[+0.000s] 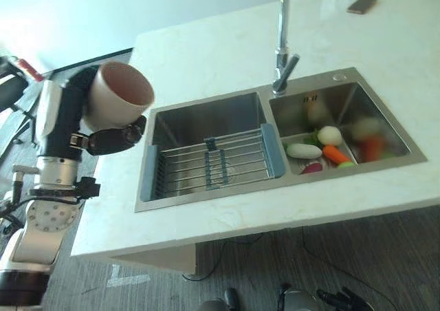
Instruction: Place the dishes in the dishwasher.
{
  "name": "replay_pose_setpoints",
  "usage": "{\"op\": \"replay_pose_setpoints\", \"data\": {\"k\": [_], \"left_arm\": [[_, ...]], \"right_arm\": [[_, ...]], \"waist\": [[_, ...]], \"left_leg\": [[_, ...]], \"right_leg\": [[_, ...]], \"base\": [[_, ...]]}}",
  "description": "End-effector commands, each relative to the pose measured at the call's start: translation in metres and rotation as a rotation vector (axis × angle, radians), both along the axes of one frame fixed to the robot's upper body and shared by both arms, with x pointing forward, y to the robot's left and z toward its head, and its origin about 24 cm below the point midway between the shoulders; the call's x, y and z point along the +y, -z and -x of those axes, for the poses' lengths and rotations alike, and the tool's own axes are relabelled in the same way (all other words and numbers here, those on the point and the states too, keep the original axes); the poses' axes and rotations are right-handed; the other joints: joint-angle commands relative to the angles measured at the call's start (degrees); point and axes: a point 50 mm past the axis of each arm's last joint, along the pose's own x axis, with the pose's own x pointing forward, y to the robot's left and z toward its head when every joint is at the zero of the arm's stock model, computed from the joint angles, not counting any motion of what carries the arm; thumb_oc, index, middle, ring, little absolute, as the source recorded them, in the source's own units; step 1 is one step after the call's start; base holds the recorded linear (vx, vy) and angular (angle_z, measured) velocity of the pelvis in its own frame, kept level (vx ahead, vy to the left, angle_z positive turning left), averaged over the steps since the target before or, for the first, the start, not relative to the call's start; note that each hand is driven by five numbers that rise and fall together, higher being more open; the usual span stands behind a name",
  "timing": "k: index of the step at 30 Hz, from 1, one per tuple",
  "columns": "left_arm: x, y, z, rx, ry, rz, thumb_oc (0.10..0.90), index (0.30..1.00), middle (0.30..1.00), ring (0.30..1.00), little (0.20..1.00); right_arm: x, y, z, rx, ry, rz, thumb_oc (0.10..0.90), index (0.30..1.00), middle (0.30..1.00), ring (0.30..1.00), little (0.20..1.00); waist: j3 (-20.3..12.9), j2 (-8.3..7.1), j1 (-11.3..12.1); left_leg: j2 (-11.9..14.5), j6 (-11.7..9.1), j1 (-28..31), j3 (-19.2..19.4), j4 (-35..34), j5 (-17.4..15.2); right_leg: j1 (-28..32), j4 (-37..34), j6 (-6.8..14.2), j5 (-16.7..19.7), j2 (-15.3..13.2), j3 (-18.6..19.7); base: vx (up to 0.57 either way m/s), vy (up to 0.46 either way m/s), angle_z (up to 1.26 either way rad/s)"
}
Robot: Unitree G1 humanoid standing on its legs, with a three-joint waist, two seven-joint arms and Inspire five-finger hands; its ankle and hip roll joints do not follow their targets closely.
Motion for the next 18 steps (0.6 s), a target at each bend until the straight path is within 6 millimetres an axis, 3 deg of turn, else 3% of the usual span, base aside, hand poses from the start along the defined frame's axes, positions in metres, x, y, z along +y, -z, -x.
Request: {"op": "replay_pose_setpoints", "data": {"k": [1, 3, 4, 6, 8, 10, 13, 16, 18], "left_arm": [[0.014, -0.064, 0.019, -0.408, -0.098, 0.029, 0.4, 0.3, 0.3, 0.3, 0.3], [0.019, -0.055, 0.022, -0.408, -0.115, 0.097, 0.4, 0.3, 0.3, 0.3, 0.3], [0.021, -0.046, 0.025, -0.415, -0.124, 0.157, 0.4, 0.3, 0.3, 0.3, 0.3], [0.019, -0.037, 0.025, -0.417, -0.105, 0.188, 0.4, 0.3, 0.3, 0.3, 0.3], [0.009, -0.026, 0.024, -0.423, -0.082, 0.168, 0.4, 0.3, 0.3, 0.3, 0.3], [-0.001, -0.018, 0.021, -0.447, -0.051, 0.184, 0.4, 0.3, 0.3, 0.3, 0.3], [-0.007, -0.012, 0.02, -0.443, 0.012, 0.223, 0.4, 0.3, 0.3, 0.3, 0.3], [-0.009, -0.006, 0.017, -0.369, 0.059, 0.265, 0.4, 0.3, 0.3, 0.3, 0.3], [-0.015, -0.008, 0.018, -0.333, 0.105, 0.278, 0.4, 0.3, 0.3, 0.3, 0.3]], "right_arm": [[0.004, 0.0, -0.003, 0.026, -0.147, 0.012, 0.8, 0.9, 0.9, 0.9, 0.9], [0.005, 0.002, -0.001, 0.06, -0.183, 0.011, 0.8, 0.9, 0.9, 0.9, 0.9], [0.006, 0.003, -0.002, 0.083, -0.23, 0.025, 0.8, 0.9, 0.9, 0.9, 0.9], [0.006, 0.003, -0.001, 0.097, -0.217, 0.036, 0.8, 0.9, 0.9, 0.9, 0.9], [0.003, 0.002, -0.001, 0.095, -0.168, 0.045, 0.8, 0.9, 0.9, 0.9, 0.9], [0.001, 0.001, -0.001, 0.067, -0.149, 0.052, 0.8, 0.9, 0.9, 0.9, 0.9], [-0.001, -0.001, -0.001, 0.026, -0.076, 0.066, 0.8, 0.9, 0.9, 0.9, 0.9], [0.004, 0.001, -0.006, 0.032, -0.063, 0.073, 0.8, 0.9, 0.9, 0.9, 0.9], [0.01, 0.001, -0.011, 0.023, -0.093, 0.079, 0.8, 0.9, 0.9, 0.9, 0.9]], "waist": [[0.57, -0.2, 0.63], [0.66, 0.15, 1.02], [1.07, 0.71, 1.76], [0.93, 0.5, 1.58], [0.81, -0.16, 1.26], [0.65, -1.31, 1.42], [-0.58, -0.91, 0.95], [-0.83, -0.88, 2.9], [-0.47, -1.07, 4.51]], "left_leg": [[1.63, 0.19, -3.44, -3.51, 9.5, -11.54], [3.64, -1.91, -5.14, -2.37, 9.5, -9.51], [6.3, -4.14, -8.79, -0.63, 9.5, -6.48], [7.48, -4.78, -8.3, 2.25, 9.5, -6.6], [7.05, -3.1, -5.94, 5.61, 9.5, -6.67], [5.07, -0.57, -2.6, 7.99, 9.5, -8.95], [6.12, 0.05, -0.72, 11.48, 9.5, -10.95], [2.06, 1.78, -0.99, 7.54, 9.5, -13.37], [0.43, 3.16, -1.03, 5.93, 9.5, -14.31]], "right_leg": [[6.27, -4.9, 2.52, -7.19, -1.16, -2.84], [6.55, -4.9, 2.2, -7.63, -1.1, -5.04], [6.73, -4.9, 1.79, -8.43, -1.43, -7.74], [7.4, -4.9, 2.02, -9.33, -2.65, -9.95], [7.11, -4.9, 1.78, -8.29, -4.38, -12.22], [6.57, -4.9, 1.61, -6.56, -6.43, -13.77], [6.94, -4.9, 2.6, -4.56, -8.72, -18.38], [7.0, -4.9, 5.89, -1.35, -11.38, -18.76], [7.96, -4.9, 6.63, 0.39, -13.1, -19.64]], "base": [[-0.04, -0.173, 0.23], [-0.17, -0.143, 0.43], [-0.26, -0.075, 1.08], [-0.25, 0.027, 1.48], [-0.31, 0.169, 1.37], [-0.35, 0.319, 1.88], [-0.35, 0.57, 1.75], [-0.12, 0.61, 2.05], [-0.07, 0.48, 0.72]]}}
